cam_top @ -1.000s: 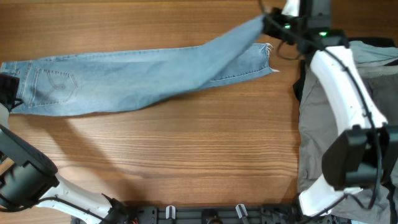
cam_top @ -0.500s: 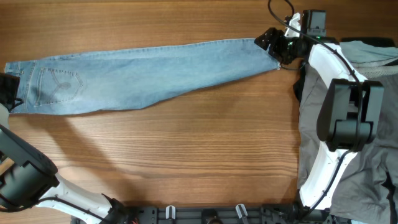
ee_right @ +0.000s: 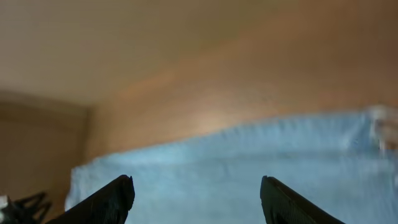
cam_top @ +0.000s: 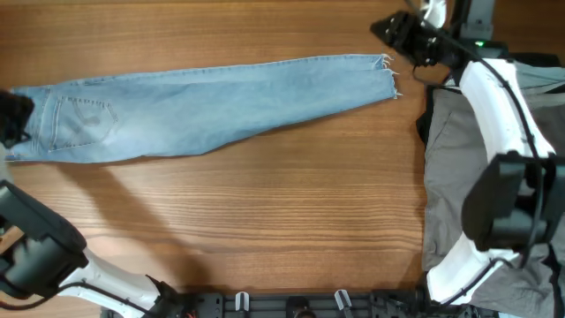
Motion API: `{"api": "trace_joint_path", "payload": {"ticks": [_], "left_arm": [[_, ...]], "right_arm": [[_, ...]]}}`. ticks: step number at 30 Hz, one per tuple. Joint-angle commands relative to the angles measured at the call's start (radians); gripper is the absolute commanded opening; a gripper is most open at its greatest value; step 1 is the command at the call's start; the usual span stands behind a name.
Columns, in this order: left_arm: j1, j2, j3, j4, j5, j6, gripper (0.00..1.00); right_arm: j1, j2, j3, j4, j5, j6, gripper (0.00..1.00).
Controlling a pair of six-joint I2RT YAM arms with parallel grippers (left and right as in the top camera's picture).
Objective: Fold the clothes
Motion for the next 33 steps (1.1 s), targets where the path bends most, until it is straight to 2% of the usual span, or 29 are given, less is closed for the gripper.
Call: {"api": "trace_joint_path", "payload": {"ticks": [1, 4, 7, 10, 12, 15, 16, 19, 23, 25, 28, 33], "left_arm": [[-0.091, -0.066, 0.24, -0.135, -0.165, 0.062, 0.48], [-0.151, -0.066, 0.335, -0.182, -0.27, 0.119, 0.54], [-0.175, -0.061, 0.337, -0.207, -0.27, 0.143, 0.55], [-0.193, -0.043, 0.337, -0.243, -0.269, 0.231, 0.57], [-0.205, -0.031, 0.337, -0.286, -0.269, 0.286, 0.6], [-0.212, -0.016, 0.336, -0.38, -0.261, 0.351, 0.66], [-0.212, -0.012, 0.336, -0.416, -0.262, 0.381, 0.67], [-0.212, -0.008, 0.336, -0.481, -0.262, 0.452, 0.68], [-0.209, 0.011, 0.328, -0.496, -0.261, 0.452, 0.66], [-0.209, 0.035, 0.32, -0.499, -0.261, 0.452, 0.58], [-0.209, 0.101, 0.32, -0.502, -0.262, 0.452, 0.52], [-0.207, 0.25, 0.32, -0.469, -0.262, 0.452, 0.54]], "right_arm": [[0.012, -0.084, 0.175, 0.023, 0.074, 0.053, 0.7], [0.034, -0.084, 0.273, -0.016, 0.201, -0.109, 0.72], [0.065, -0.051, 0.272, -0.163, 0.346, -0.243, 0.75], [0.088, 0.038, 0.272, -0.319, 0.432, -0.342, 0.75], [0.087, 0.13, 0.272, -0.39, 0.435, -0.378, 0.72], [0.071, 0.246, 0.272, -0.45, 0.446, -0.38, 0.57], [0.064, 0.275, 0.272, -0.453, 0.446, -0.375, 0.54], [0.039, 0.324, 0.272, -0.444, 0.478, -0.346, 0.52], [0.018, 0.374, 0.272, -0.444, 0.494, -0.358, 0.53], [0.019, 0.39, 0.269, -0.422, 0.448, -0.404, 0.47], [0.02, 0.392, 0.258, -0.387, 0.445, -0.406, 0.47], [0.021, 0.411, 0.236, -0.333, 0.37, -0.405, 0.42]]}}
